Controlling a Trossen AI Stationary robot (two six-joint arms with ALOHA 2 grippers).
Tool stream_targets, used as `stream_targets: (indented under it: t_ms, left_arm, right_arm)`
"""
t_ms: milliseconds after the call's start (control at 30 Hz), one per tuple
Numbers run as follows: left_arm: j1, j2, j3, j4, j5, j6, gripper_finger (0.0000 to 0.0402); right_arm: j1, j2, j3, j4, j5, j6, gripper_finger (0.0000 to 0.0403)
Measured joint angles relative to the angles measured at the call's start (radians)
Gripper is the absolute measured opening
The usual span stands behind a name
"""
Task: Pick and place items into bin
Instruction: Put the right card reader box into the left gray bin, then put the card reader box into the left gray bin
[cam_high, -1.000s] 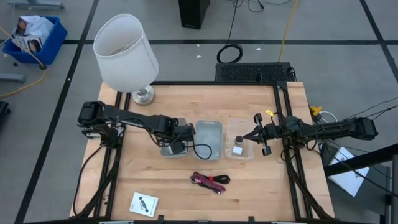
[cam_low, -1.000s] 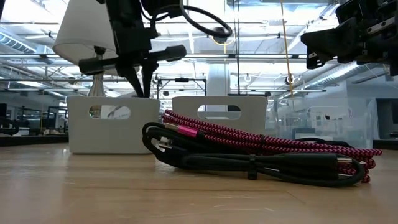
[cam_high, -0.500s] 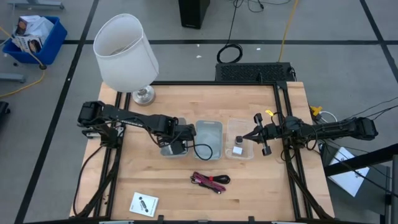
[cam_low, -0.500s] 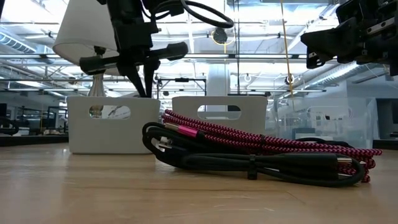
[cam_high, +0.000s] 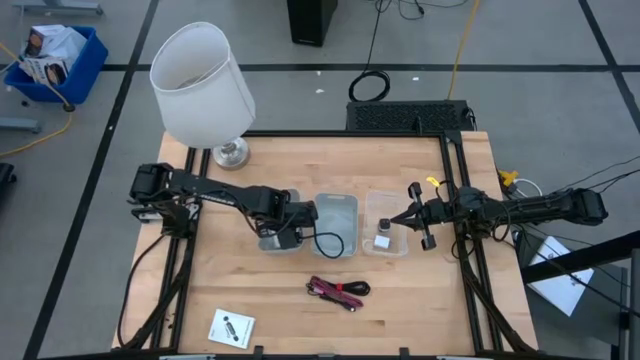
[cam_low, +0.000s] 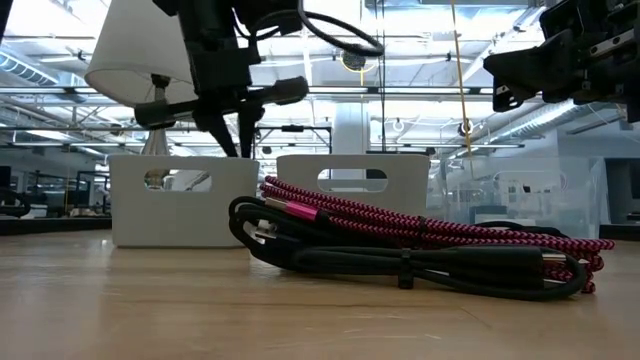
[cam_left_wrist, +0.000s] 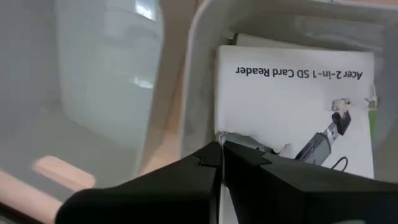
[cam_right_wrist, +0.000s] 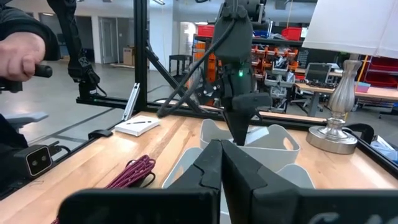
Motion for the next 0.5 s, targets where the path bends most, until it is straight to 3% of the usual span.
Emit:
stream_targets:
  t_ms: [267, 500]
  left_arm:
    - [0.0, 0.0, 0.0, -0.03, -0.003, -0.087, 0.0026]
    - [0.0, 0.0, 0.0, -0.028, -0.075, -0.149, 0.0084]
  right_arm:
    - [0.0, 0.0, 0.0, -0.001, 0.0, -0.011, 0.0]
    - [0.0, 0.0, 0.0, 0.0, 0.0, -0.009, 0.0]
